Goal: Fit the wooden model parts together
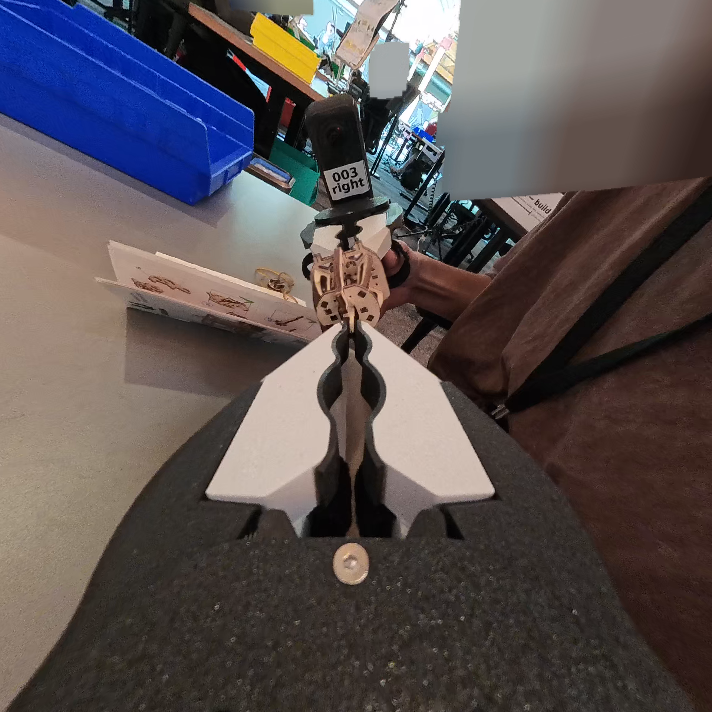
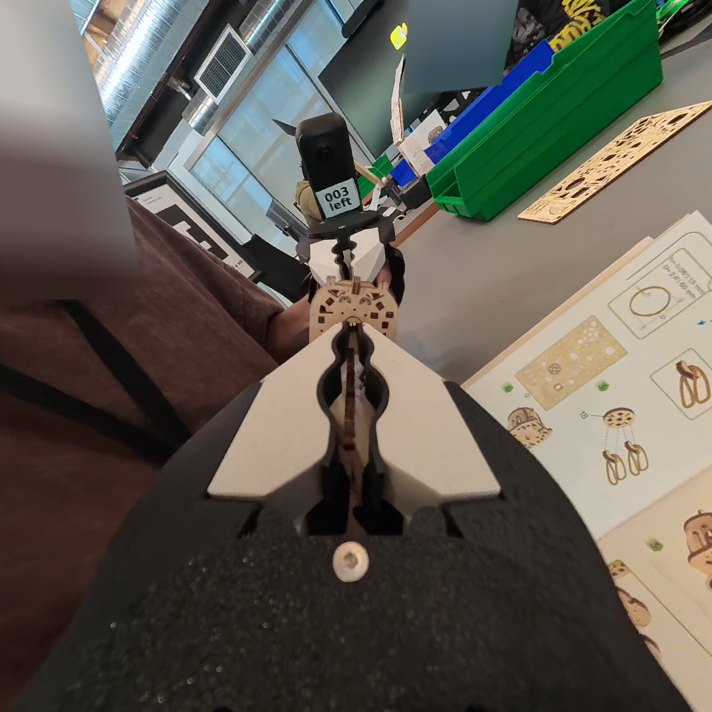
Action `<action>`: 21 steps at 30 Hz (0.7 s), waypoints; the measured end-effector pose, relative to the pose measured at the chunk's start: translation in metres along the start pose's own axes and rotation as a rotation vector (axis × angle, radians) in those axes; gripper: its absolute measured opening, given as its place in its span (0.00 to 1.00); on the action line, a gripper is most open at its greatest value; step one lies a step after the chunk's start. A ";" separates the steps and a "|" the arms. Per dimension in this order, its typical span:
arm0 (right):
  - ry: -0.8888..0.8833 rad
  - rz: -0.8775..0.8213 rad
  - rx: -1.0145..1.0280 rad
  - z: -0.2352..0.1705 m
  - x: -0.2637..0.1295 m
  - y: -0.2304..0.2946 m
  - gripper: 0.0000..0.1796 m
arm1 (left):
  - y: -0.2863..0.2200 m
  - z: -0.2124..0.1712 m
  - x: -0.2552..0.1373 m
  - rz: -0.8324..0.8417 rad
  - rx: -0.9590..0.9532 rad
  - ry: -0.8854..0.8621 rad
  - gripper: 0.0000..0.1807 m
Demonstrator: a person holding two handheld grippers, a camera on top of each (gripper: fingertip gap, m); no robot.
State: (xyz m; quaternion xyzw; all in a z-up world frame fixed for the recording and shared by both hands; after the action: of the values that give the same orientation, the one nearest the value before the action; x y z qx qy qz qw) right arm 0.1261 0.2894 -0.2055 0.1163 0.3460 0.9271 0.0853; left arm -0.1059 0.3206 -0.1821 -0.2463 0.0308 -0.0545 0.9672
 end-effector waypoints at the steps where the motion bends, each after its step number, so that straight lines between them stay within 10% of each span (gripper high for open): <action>1: -0.002 0.002 -0.001 0.000 0.000 0.001 0.02 | 0.000 0.000 0.000 -0.004 0.004 -0.006 0.00; 21: -0.035 -0.006 0.006 -0.001 -0.006 0.002 0.02 | -0.004 -0.006 0.009 0.019 0.068 0.049 0.00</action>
State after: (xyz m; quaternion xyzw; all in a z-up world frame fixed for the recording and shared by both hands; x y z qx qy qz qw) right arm 0.1309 0.2858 -0.2059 0.1318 0.3476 0.9236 0.0935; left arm -0.0980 0.3134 -0.1852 -0.2117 0.0549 -0.0521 0.9744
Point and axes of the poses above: each gripper's, where its closed fingertips meet, x out along the fingers, z out of its top, y = z × x across the jaws, the point moved 10 cm from there along -x, back along the fingers, and after that the axes turned 7 degrees about -y, right-handed, at the moved point
